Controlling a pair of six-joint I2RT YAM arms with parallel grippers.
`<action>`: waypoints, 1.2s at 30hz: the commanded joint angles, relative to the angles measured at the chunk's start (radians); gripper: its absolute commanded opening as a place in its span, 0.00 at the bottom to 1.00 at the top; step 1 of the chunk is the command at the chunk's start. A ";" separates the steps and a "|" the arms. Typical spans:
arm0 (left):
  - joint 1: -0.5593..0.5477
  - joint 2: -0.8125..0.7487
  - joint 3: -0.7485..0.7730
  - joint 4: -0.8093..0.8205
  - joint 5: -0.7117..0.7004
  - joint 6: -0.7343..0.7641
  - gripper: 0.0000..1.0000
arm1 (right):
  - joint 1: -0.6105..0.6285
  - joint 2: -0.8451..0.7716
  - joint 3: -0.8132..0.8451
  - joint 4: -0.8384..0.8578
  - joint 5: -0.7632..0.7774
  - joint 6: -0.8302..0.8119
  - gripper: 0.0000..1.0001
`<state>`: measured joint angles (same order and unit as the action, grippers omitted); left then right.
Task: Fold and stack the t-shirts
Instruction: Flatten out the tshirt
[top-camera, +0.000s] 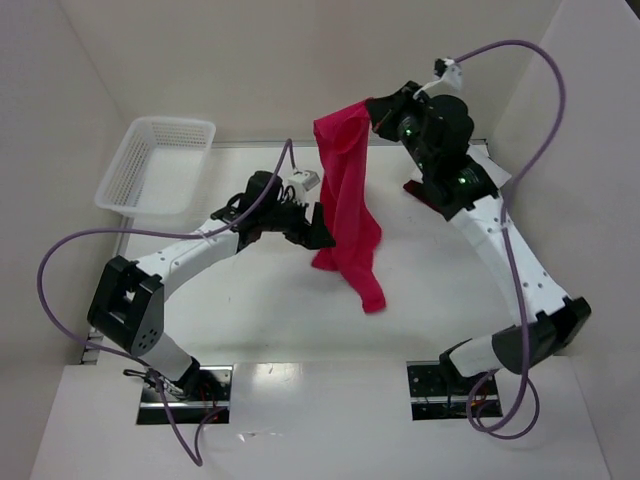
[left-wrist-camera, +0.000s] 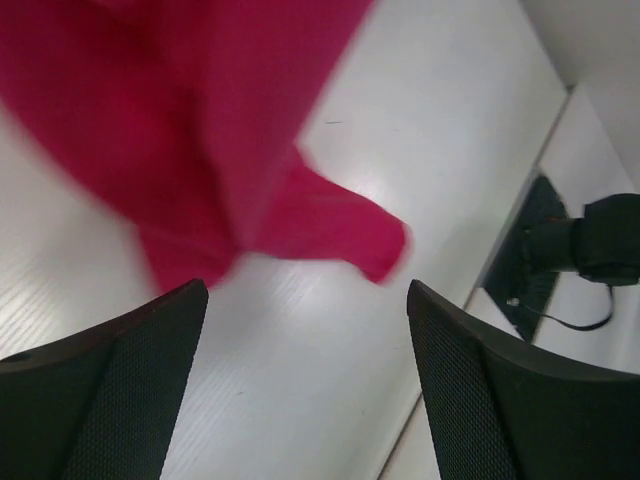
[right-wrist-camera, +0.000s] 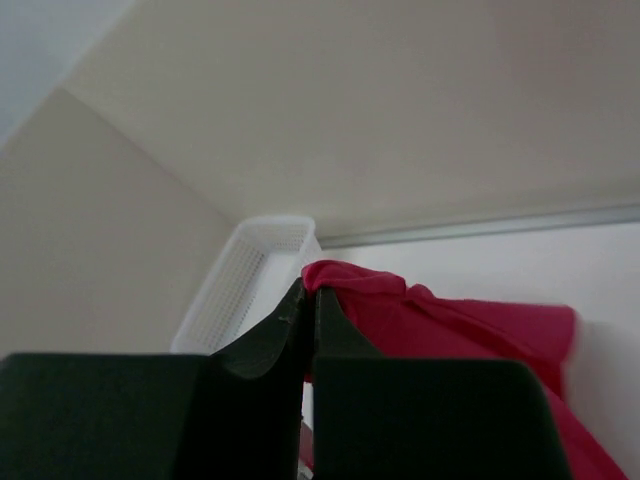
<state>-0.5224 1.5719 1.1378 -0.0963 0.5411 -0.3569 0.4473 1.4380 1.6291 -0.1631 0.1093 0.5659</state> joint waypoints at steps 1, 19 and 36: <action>-0.057 0.051 -0.009 0.164 0.073 -0.019 0.96 | 0.007 -0.109 -0.035 -0.002 0.086 -0.037 0.00; -0.099 0.349 0.151 0.381 -0.674 -0.235 0.97 | 0.007 -0.271 -0.175 -0.015 -0.089 0.006 0.00; -0.108 0.270 0.084 0.472 -0.504 -0.197 0.00 | 0.007 -0.205 -0.095 -0.030 0.036 0.019 0.00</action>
<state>-0.6289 2.0403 1.2942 0.3790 0.0582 -0.5804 0.4473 1.2068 1.4536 -0.2226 0.0193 0.5865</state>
